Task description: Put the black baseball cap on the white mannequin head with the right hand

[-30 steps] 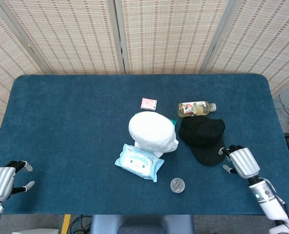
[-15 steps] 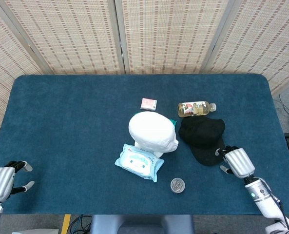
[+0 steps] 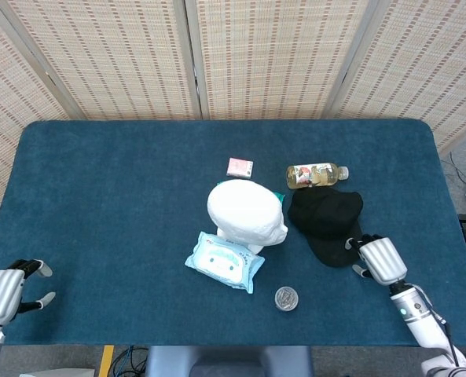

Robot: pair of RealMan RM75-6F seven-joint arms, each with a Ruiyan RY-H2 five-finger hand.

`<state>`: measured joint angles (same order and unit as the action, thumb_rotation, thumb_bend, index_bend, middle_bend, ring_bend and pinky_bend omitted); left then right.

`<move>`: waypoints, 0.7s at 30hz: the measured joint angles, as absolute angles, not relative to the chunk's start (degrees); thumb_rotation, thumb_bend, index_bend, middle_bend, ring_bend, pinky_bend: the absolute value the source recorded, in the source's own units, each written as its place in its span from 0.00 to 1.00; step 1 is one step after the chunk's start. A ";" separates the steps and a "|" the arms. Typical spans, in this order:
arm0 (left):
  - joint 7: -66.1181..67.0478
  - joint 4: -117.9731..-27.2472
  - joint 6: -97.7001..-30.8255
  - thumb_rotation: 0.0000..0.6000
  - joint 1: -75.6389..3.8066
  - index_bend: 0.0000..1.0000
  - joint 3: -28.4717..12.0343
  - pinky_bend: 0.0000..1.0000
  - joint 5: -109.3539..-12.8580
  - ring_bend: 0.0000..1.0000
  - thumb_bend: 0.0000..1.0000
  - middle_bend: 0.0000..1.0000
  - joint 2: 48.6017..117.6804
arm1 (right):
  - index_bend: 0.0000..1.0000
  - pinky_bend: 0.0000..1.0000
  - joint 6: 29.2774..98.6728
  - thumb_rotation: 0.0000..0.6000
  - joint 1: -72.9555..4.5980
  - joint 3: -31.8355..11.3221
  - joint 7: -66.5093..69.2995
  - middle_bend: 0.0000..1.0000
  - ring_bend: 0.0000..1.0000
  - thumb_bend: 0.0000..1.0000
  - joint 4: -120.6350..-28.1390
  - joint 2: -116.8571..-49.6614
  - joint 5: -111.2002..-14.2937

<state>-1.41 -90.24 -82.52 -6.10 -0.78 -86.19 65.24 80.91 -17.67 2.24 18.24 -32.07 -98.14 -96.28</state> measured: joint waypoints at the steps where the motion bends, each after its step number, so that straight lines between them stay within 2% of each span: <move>1: -1.40 -90.18 -82.42 1.00 -6.13 0.50 -0.80 0.68 -86.13 0.40 0.13 0.51 65.25 | 0.45 0.59 80.91 1.00 -17.69 2.31 18.35 0.73 0.48 0.00 -31.73 -98.35 -96.27; 21: -1.34 -90.08 -81.85 1.00 -6.30 0.50 -0.49 0.68 -86.35 0.40 0.13 0.51 65.35 | 0.45 0.60 80.77 1.00 -18.69 1.71 19.40 0.73 0.49 0.00 -24.33 -103.66 -94.64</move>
